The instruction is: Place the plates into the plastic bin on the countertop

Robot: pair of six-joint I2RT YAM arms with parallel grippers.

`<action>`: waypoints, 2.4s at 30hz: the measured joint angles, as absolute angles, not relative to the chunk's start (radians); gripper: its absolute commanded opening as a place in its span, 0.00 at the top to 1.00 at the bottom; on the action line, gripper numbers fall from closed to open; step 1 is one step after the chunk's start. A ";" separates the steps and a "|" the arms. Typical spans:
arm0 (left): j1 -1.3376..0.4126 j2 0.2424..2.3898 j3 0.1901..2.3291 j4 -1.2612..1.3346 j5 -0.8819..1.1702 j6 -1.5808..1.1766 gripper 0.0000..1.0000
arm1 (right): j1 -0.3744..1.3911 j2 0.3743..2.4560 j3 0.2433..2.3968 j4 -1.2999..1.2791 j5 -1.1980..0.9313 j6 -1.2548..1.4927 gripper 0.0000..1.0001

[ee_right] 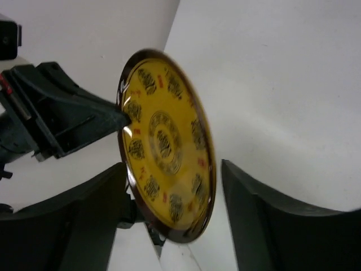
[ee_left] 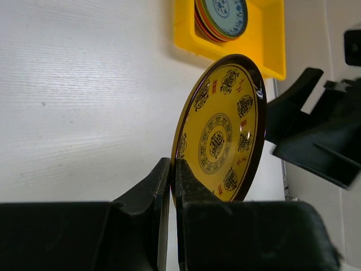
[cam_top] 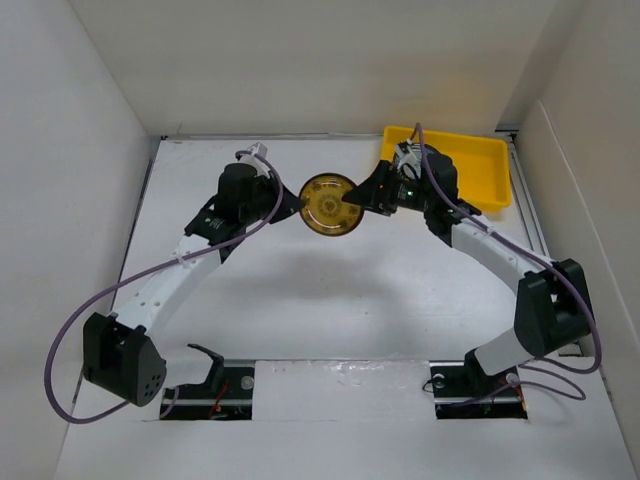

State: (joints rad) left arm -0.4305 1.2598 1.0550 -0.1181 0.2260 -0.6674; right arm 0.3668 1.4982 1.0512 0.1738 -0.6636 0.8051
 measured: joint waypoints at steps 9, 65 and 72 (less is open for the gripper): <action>-0.426 1.227 1.042 -0.150 0.199 -0.687 0.01 | 0.393 1.578 1.087 0.207 -0.632 0.868 1.00; -0.416 0.878 0.992 -0.585 -0.402 -0.570 0.01 | 0.368 1.266 1.340 -0.473 0.174 0.731 0.00; -0.416 0.723 1.067 -0.649 -0.512 -0.588 0.01 | 0.648 0.823 1.331 -0.578 0.302 0.673 0.00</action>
State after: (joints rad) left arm -0.4164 0.7231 1.0672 -0.6487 -0.5121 -0.5884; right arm 0.6483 0.8230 1.3308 -0.5777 0.3023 0.6727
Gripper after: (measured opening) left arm 0.986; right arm 0.999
